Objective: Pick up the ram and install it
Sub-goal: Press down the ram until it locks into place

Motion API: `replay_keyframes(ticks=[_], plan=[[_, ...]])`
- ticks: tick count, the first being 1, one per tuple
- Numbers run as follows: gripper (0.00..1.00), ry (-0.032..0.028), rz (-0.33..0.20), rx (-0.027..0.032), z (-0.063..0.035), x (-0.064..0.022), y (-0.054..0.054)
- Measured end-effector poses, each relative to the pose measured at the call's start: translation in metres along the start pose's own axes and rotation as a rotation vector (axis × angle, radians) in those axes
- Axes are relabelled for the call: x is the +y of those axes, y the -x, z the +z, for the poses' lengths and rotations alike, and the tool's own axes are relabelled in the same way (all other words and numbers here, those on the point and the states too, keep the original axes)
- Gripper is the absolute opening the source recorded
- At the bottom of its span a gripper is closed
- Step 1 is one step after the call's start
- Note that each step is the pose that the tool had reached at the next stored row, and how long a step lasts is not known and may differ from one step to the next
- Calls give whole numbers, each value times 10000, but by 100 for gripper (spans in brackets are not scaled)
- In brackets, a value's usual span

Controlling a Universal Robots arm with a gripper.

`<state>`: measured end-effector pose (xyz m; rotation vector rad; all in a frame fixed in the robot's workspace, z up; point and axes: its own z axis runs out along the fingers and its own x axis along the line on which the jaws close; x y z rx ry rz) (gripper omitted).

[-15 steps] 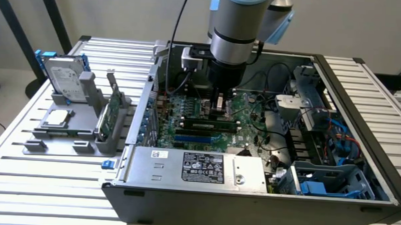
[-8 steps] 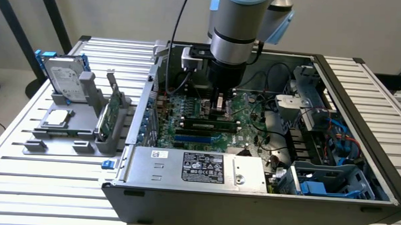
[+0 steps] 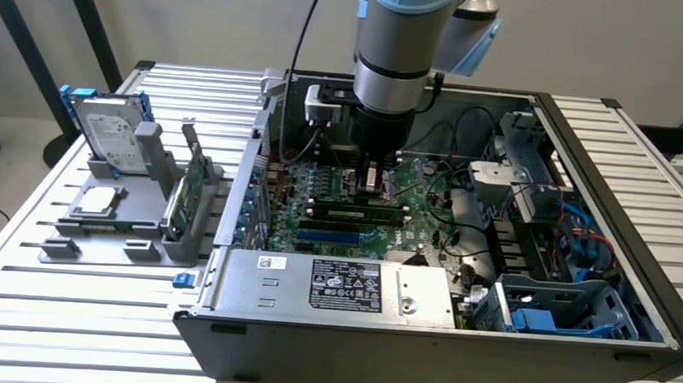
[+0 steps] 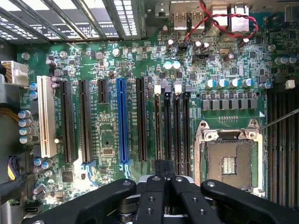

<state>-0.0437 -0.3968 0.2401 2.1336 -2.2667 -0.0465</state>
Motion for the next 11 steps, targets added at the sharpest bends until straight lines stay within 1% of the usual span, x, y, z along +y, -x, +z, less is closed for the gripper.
replay_keyframes(ticks=[3,11], plan=[[11,-46,-92,-7,17,3,0],[11,-125,-316,-4,70,9,-1]])
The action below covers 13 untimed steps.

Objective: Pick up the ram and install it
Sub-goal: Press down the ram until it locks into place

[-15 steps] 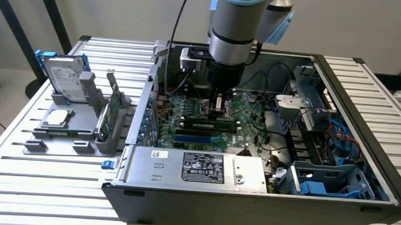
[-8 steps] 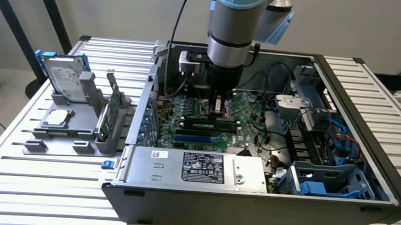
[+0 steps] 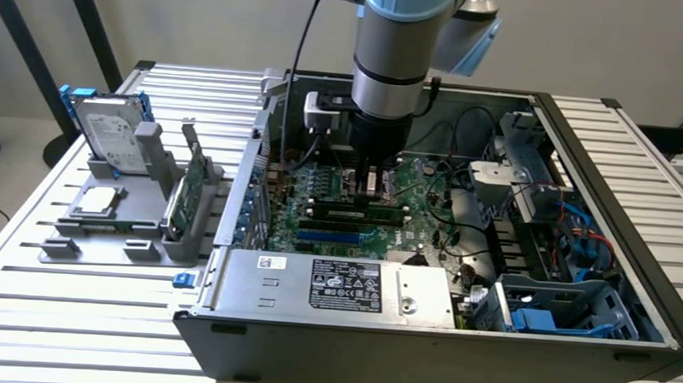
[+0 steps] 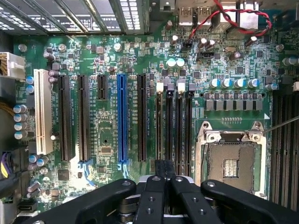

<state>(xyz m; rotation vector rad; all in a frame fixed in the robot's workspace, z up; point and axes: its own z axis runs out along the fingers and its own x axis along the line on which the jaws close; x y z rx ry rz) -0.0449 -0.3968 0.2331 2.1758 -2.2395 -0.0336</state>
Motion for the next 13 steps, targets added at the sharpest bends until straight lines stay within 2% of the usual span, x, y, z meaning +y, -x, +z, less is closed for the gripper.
replay_keyframes(ticks=[10,11,13], plan=[[11,-37,-134,8,60,7,-1],[11,-47,-138,-19,41,6,2],[11,-41,-142,-7,-49,10,0]])
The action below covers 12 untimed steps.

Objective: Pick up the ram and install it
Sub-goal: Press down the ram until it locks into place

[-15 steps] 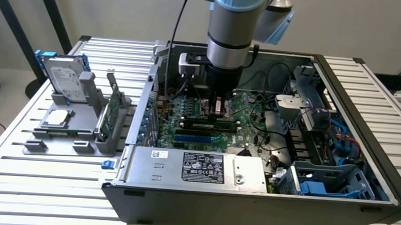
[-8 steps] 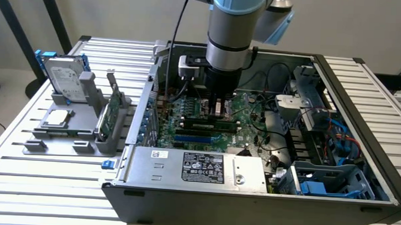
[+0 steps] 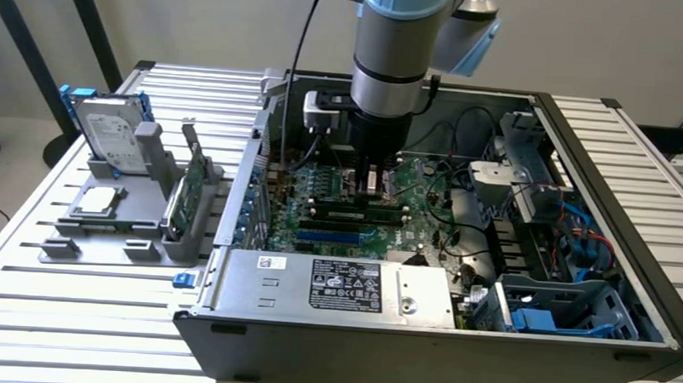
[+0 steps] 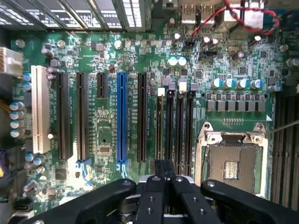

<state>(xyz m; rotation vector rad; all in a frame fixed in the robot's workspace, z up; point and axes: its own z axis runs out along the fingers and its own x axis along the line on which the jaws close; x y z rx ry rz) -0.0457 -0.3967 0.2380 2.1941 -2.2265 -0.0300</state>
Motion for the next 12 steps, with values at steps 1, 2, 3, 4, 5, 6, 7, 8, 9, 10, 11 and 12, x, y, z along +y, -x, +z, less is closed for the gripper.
replay_keyframes(ticks=[1,2,3,4,5,6,7,8,9,10,11,12], plan=[[11,1,-1,0,-36,1,-1],[11,1,-3,0,-58,2,-1],[11,2,-4,1,-72,2,-1],[11,1,-5,-2,-73,2,-1],[11,1,-5,-1,-73,2,-1],[11,1,-5,-3,-73,2,-1],[11,1,-4,-3,-73,2,-1],[11,2,-5,-2,-73,2,-1],[11,1,-5,-2,-73,2,-1],[11,2,-4,-1,-73,2,-1],[11,2,-4,-1,-73,2,-1],[11,2,-4,-2,-73,2,-1]])
